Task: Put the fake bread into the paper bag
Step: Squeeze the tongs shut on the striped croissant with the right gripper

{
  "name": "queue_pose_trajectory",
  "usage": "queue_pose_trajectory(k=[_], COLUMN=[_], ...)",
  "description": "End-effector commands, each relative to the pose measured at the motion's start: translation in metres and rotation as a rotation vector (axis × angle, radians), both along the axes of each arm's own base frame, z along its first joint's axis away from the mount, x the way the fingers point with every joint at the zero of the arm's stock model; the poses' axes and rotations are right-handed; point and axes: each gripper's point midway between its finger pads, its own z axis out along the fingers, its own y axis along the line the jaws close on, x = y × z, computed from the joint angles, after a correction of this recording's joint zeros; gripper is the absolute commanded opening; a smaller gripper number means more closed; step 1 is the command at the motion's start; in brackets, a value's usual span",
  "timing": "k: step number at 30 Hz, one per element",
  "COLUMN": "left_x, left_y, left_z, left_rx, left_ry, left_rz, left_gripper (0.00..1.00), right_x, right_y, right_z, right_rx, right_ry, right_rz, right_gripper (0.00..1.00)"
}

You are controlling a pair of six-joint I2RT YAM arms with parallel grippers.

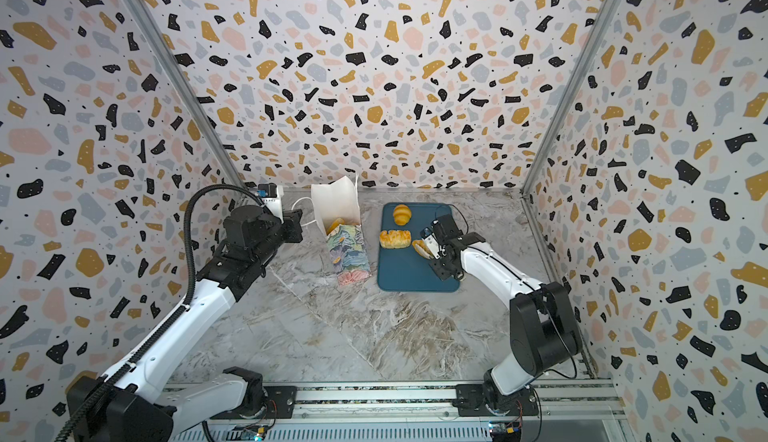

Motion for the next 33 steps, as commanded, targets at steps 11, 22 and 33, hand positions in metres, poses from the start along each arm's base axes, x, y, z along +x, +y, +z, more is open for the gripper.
queue_pose_trajectory(k=[11,22,33], left_x=[-0.005,-0.006,-0.008], left_y=[-0.005,-0.004,-0.005], left_z=[0.006,0.01,0.012], left_rx=[0.001,0.0,-0.003], left_ry=[-0.025,-0.036,-0.041], left_rz=[-0.014,-0.014,-0.016], left_gripper=[0.0,0.0,0.0], right_x=[-0.029,-0.032,-0.03], right_y=[0.016,0.039,0.042], right_z=[0.012,0.038,0.045], right_rx=[0.225,0.505,0.552], right_ry=[0.025,-0.023,-0.042], right_rz=[-0.19,-0.279,-0.283], right_gripper=[0.17,0.31,0.28])
